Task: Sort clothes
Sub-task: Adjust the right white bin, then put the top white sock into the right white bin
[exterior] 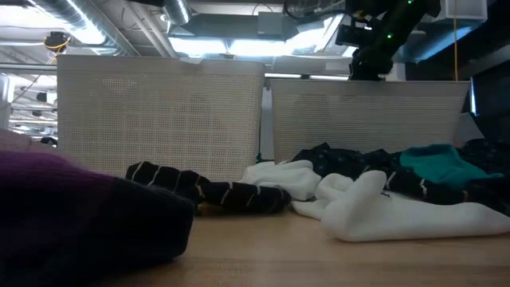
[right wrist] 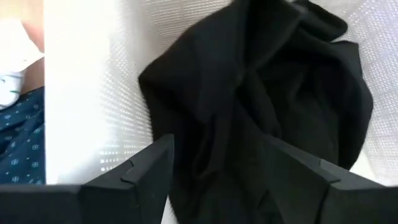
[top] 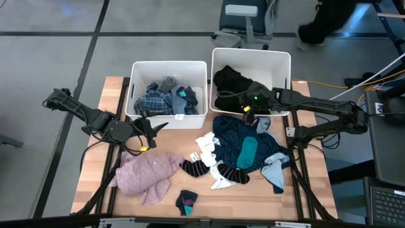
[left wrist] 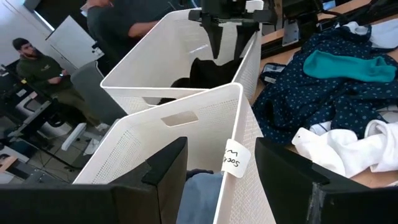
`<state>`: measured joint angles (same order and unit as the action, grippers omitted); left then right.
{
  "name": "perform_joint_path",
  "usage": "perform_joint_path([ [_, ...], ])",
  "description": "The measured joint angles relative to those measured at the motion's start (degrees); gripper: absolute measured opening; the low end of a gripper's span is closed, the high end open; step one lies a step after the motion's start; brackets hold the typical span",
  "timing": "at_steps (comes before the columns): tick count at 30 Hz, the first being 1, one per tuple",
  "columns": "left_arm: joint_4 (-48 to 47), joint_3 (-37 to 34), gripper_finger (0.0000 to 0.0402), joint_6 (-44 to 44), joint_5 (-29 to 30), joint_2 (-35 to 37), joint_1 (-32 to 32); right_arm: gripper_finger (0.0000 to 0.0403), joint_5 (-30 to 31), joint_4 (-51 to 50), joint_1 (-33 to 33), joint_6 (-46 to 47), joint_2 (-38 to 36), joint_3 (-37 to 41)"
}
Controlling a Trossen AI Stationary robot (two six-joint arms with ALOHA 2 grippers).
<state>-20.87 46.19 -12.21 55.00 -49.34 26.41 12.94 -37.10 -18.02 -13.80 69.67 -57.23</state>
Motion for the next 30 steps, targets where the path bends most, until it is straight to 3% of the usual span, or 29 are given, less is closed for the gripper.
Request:
perform_joint_path([
  [8,0.05,0.00,0.0180,-0.14,0.00,0.00,0.00,0.0236,-14.08,-6.41,0.04,1.32,-0.94,-1.22],
  [13,0.07,0.00,0.0180,-0.17,0.00,0.01,0.00,0.0236,-14.06,-8.26,-0.02,2.93,-0.96,-4.47],
  [18,0.07,0.00,0.0180,0.08,0.00,0.00,0.00,0.0236,-6.74,-8.97,0.04,2.95,-0.94,-7.75],
  [23,0.05,0.00,0.0180,0.24,0.00,0.00,0.00,0.0237,-4.36,-11.72,0.04,3.87,-1.18,-14.25],
  [30,0.07,-0.02,0.0180,3.40,-4.08,0.00,0.01,0.0237,-7.45,-20.00,1.71,12.31,-1.71,-22.78],
])
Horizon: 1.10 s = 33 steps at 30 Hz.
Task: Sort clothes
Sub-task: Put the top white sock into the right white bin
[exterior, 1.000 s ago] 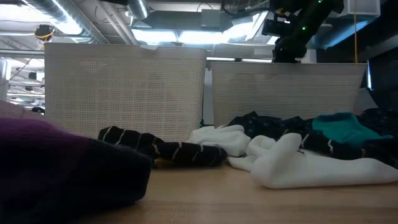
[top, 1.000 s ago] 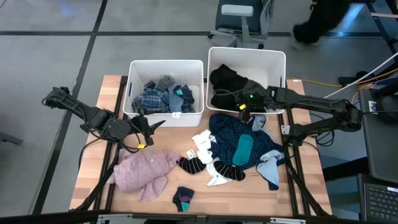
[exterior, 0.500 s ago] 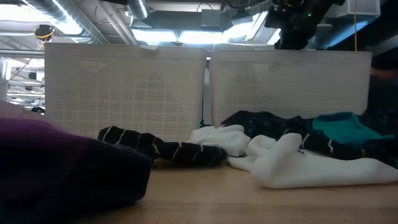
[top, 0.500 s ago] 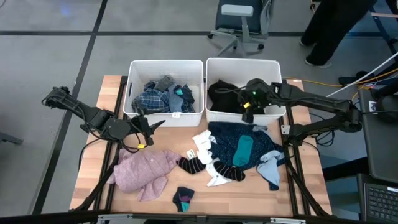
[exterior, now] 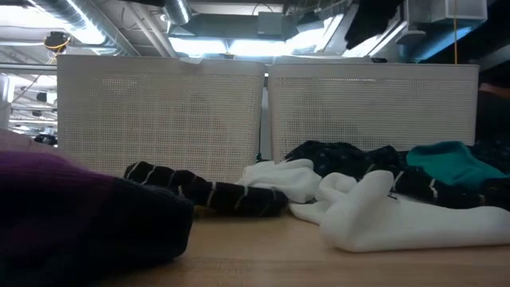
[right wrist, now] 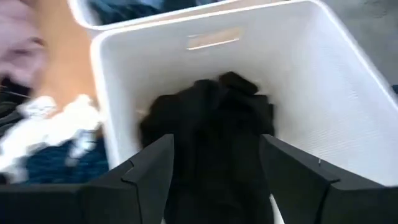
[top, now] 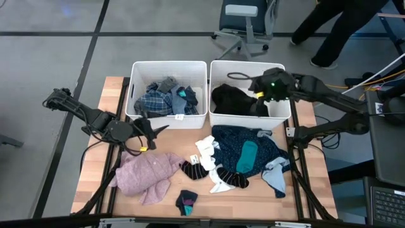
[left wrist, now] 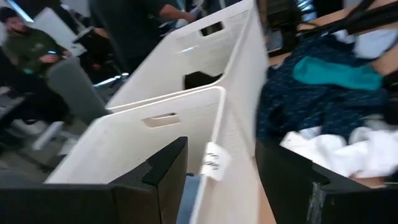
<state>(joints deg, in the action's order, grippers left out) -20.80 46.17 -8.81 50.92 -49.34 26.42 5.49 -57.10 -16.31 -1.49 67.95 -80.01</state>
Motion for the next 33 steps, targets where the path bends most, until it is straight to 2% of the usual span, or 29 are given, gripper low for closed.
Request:
perform_joint_path([
  [4,1.58,-1.66,0.0180,2.24,-3.04,0.02,0.10,0.0237,-0.76,-1.13,7.07,5.83,-0.55,-0.24],
  [6,3.80,-3.05,0.0180,2.34,-3.24,0.02,0.09,0.0237,0.89,-1.23,12.18,9.33,-0.60,-0.24],
  [10,10.23,-5.37,0.0180,-0.31,-3.65,0.00,0.09,0.0237,7.15,-1.26,22.61,16.61,-0.58,-0.22],
  [16,20.18,-9.08,0.0180,-2.08,-12.22,0.02,0.52,0.0237,19.16,-0.06,37.56,25.82,3.15,-0.22],
  [20,20.85,-10.57,0.0180,1.48,-16.66,0.02,0.80,0.0237,24.46,4.73,44.47,27.92,8.65,-0.22],
  [26,19.56,-13.55,0.0180,8.60,-16.87,-0.02,2.66,0.0237,31.15,13.51,49.45,26.38,19.48,-0.20],
  [33,18.39,-13.92,0.0180,12.87,-16.90,0.00,5.92,0.0237,31.17,19.77,48.09,26.29,31.49,-0.15],
])
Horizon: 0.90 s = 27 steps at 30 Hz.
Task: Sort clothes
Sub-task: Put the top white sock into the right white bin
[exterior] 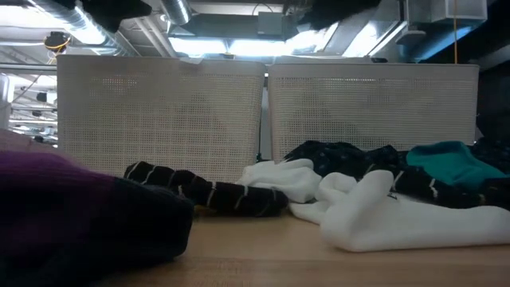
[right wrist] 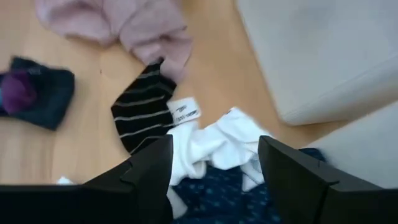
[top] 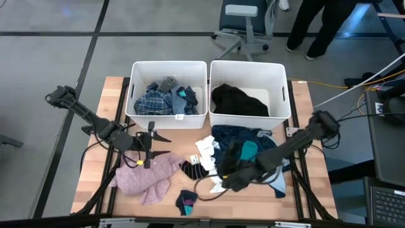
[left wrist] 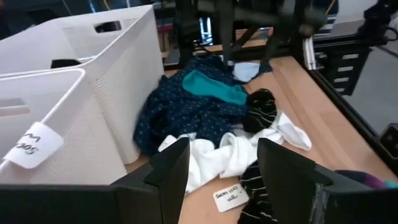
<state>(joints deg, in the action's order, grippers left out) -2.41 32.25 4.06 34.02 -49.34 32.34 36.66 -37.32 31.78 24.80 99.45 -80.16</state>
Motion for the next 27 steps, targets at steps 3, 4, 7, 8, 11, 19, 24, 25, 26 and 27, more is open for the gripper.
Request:
perform_joint_path([
  [3,0.92,0.00,0.0180,-1.27,0.13,0.02,0.36,0.0237,-1.84,2.29,-1.10,0.02,4.31,0.02],
  [4,0.90,0.00,0.0180,-1.43,0.24,0.02,0.36,0.0237,-2.24,2.96,-1.51,0.01,5.67,0.02],
  [7,0.46,0.00,0.0180,-1.02,0.26,0.02,0.18,0.0237,-4.98,4.18,-3.19,-2.37,9.76,0.02],
  [8,0.01,0.00,0.0180,-0.93,0.26,0.02,0.15,0.0237,-6.10,4.16,-3.93,-2.67,10.87,0.02],
  [11,0.08,0.00,0.0180,-0.82,0.26,0.01,0.15,0.0237,-9.98,4.77,-6.12,-2.78,13.61,0.02],
  [19,-0.08,0.00,0.0180,-0.16,0.28,0.00,0.15,0.0236,-16.80,6.00,-9.40,-2.57,17.03,0.00],
  [24,-0.22,0.00,0.0180,-0.16,0.28,0.00,0.15,0.0196,-16.81,7.49,-9.40,-2.78,17.02,0.00],
  [25,-0.21,0.00,0.0180,-0.16,0.28,0.00,0.15,0.0180,-16.81,7.59,-9.35,-2.78,17.02,0.00],
  [26,-0.35,0.00,0.0180,-0.18,0.28,0.00,0.15,0.0162,-16.81,7.62,-9.34,-2.78,17.02,0.00],
  [27,-0.44,0.00,0.0180,-0.20,0.28,0.00,0.15,0.0144,-16.81,7.51,-9.34,-2.78,17.02,0.00],
])
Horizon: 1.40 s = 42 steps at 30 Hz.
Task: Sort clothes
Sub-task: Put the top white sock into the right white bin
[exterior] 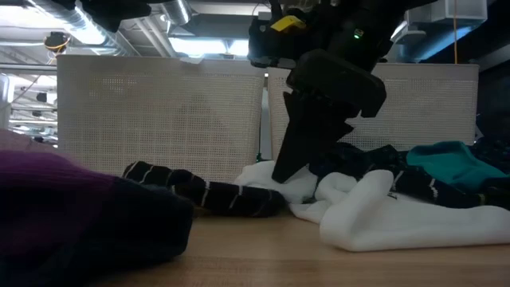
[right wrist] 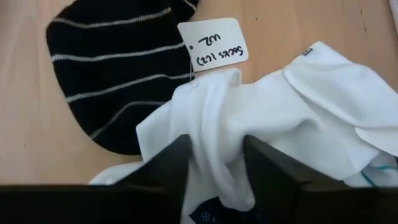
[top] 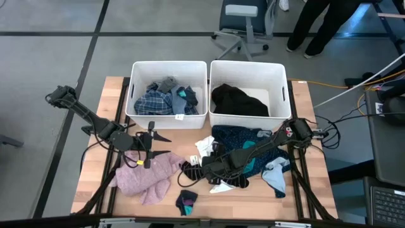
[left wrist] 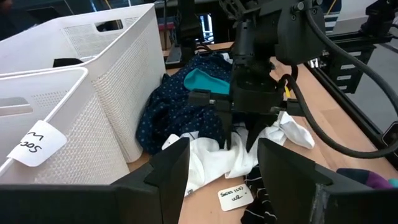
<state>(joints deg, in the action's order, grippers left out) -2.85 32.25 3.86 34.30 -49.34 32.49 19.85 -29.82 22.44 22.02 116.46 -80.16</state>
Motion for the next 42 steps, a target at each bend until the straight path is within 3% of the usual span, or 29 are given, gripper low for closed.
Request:
perform_joint_path([
  [6,0.04,0.00,0.0180,-1.13,0.00,0.00,0.00,0.0029,-0.12,-0.11,0.02,-0.24,0.00,0.00],
  [8,0.10,0.00,0.0180,-1.44,0.02,0.02,0.00,0.0011,0.04,-0.17,0.02,-1.28,0.00,0.00],
  [13,0.07,0.00,0.0180,-1.32,0.00,0.00,0.00,0.0030,1.82,-1.53,0.11,-1.49,-0.38,-1.00],
  [17,0.04,0.00,0.0180,-1.29,0.02,0.00,0.00,0.0014,3.37,-6.73,0.83,-2.97,-1.03,-5.29],
  [29,0.04,0.00,0.0180,-0.97,0.00,0.01,0.00,0.0011,16.71,-31.01,3.34,-4.57,-1.03,-26.03],
  [42,0.04,0.02,0.0180,-1.02,0.00,0.00,0.00,0.0015,27.56,-47.29,3.85,-4.26,-1.03,-41.21],
])
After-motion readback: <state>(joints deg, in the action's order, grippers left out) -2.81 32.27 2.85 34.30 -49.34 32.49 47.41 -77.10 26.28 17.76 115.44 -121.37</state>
